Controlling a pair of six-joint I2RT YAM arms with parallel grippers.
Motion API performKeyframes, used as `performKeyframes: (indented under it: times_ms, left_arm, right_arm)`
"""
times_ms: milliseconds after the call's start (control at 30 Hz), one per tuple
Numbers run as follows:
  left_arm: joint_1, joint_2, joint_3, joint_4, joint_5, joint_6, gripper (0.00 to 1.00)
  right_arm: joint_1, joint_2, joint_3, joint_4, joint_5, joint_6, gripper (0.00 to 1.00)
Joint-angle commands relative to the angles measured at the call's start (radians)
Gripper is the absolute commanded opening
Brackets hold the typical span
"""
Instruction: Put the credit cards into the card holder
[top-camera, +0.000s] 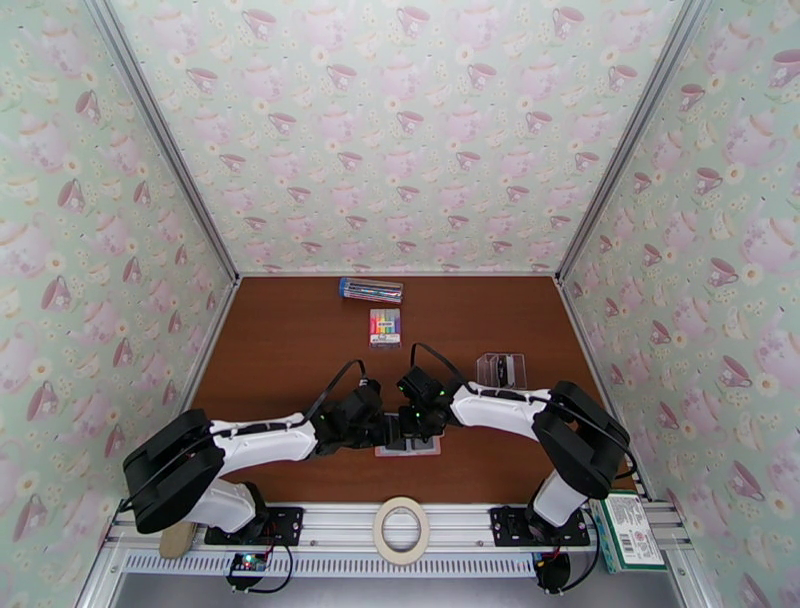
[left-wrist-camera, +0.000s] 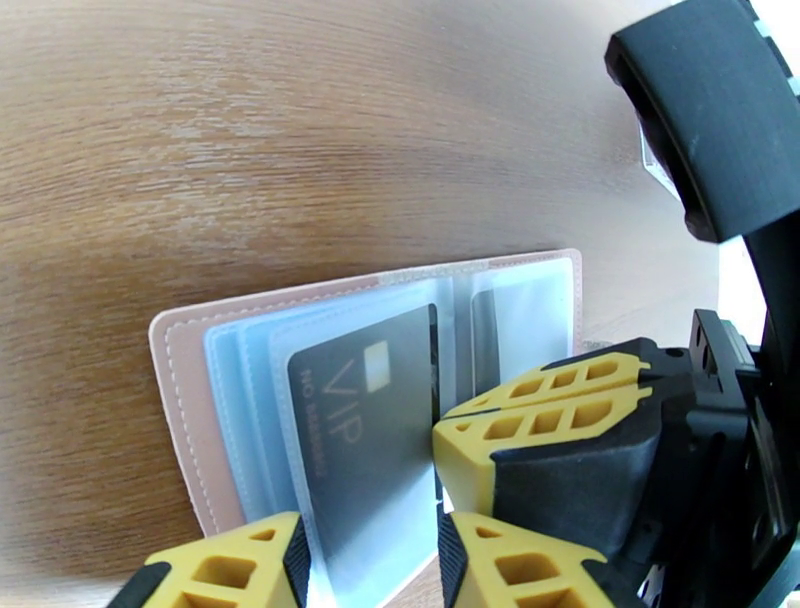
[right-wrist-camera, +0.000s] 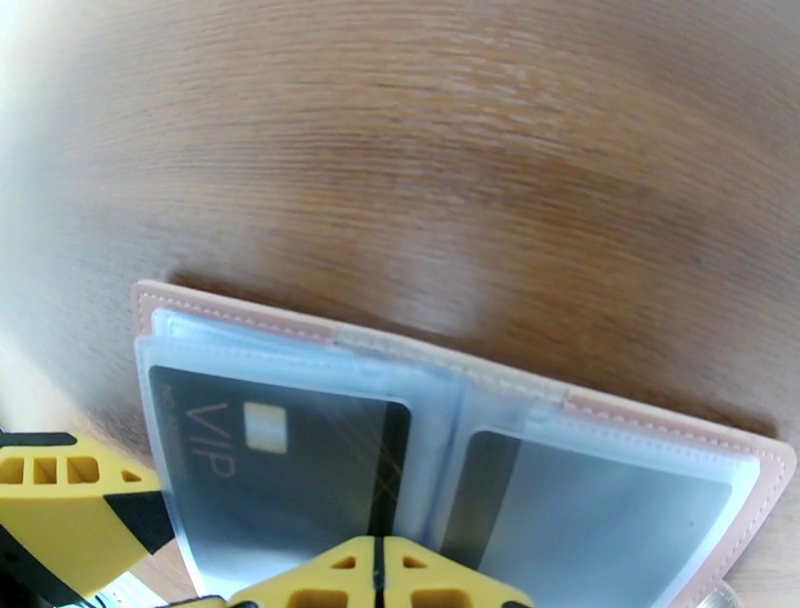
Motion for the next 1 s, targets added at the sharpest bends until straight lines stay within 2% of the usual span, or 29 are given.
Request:
performKeyframes:
  times_ms: [0,333,567,767,967]
  left_arm:
    - [-0.010,0.006,0.026,0.041,0.031,0.017,0.41]
    - [-0.023,0.007,0.056,0.043,0.035,0.032,0.42]
    - [-0.039,0.026,0.087,0.042,0.043,0.040,0.42]
    - [-0.060,0.061,0.134,0.035,0.044,0.052,0.42]
    - [-0.085,0.123,0.170,0.048,0.058,0.054,0.42]
  right_arm:
    - [0.008,0.013,0.013,-0.002,-0.003,-0.003,0.09]
    - [0.006,-0.080,0.039,-0.054,0.039,-0.014,0.20]
    - [-0.004,-0.136,0.042,-0.123,0.124,-0.035,0.21]
    - [-0.055,-0.200,0.021,-0.213,0.230,-0.062,0.21]
    - [-0.112,-0.275,-0.024,-0.247,0.252,-0.085,0.22]
